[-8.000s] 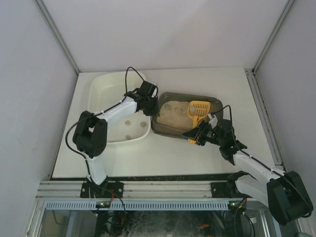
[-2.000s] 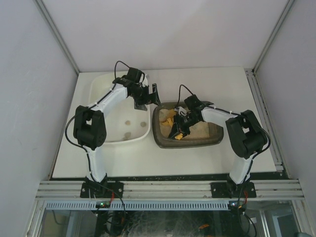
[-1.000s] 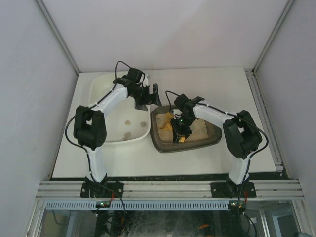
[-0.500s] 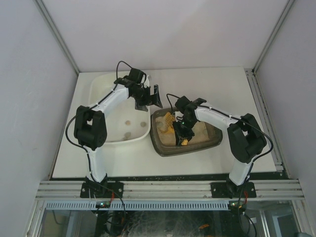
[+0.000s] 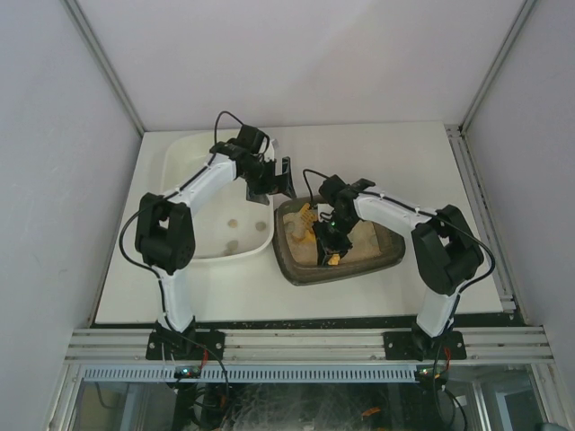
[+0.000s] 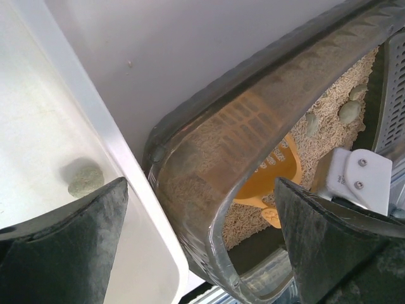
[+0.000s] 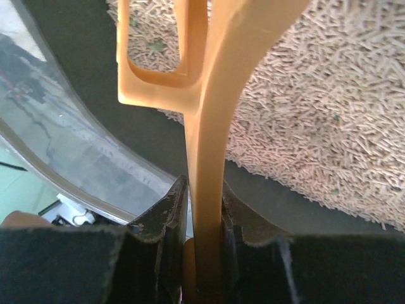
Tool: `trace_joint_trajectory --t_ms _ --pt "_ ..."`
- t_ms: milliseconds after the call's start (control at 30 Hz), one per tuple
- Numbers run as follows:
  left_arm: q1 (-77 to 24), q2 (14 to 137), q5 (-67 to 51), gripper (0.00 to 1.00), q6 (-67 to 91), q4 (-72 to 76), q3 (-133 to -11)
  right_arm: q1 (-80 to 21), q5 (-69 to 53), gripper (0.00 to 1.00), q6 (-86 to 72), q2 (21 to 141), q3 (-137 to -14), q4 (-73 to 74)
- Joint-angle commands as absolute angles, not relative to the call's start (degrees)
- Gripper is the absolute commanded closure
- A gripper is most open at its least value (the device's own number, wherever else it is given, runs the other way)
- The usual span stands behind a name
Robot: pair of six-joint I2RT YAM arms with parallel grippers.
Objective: Clean the litter box
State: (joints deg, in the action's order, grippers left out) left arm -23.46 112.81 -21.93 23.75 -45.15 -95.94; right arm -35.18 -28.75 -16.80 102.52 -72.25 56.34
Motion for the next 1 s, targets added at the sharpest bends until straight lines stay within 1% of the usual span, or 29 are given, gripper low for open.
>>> trace_joint_trajectory --t_ms 0,133,400,633,800,967 --pt "-24.77 109.54 -22.24 0.00 22.50 -45.04 -96.23 -38.17 -38.61 1.00 -15.36 105.15 -72.88 59.43" --pt "-24.87 109.95 -22.16 0.00 22.57 -45.09 -96.28 -38.73 -42.29 1.00 -15.02 104.60 -72.70 58.70" --pt "-24.96 109.09 -20.27 0.00 21.57 -45.41 -96.60 -38.16 -50.40 1.00 -17.45 99.82 -67.86 54.31" --pt "-24.95 108.29 -19.22 0.00 21.53 -45.63 -96.68 -37.74 -58.63 1.00 -24.50 100.35 -62.40 41.68" --pt "-25.02 107.81 -18.93 0.00 21.56 -45.55 -96.53 -35.47 -60.62 1.00 -27.39 100.35 -61.00 37.96" --pt "-25.03 106.98 -18.45 0.00 21.17 -44.89 -96.03 -31.69 -58.77 1.00 -26.52 95.96 -57.61 40.88"
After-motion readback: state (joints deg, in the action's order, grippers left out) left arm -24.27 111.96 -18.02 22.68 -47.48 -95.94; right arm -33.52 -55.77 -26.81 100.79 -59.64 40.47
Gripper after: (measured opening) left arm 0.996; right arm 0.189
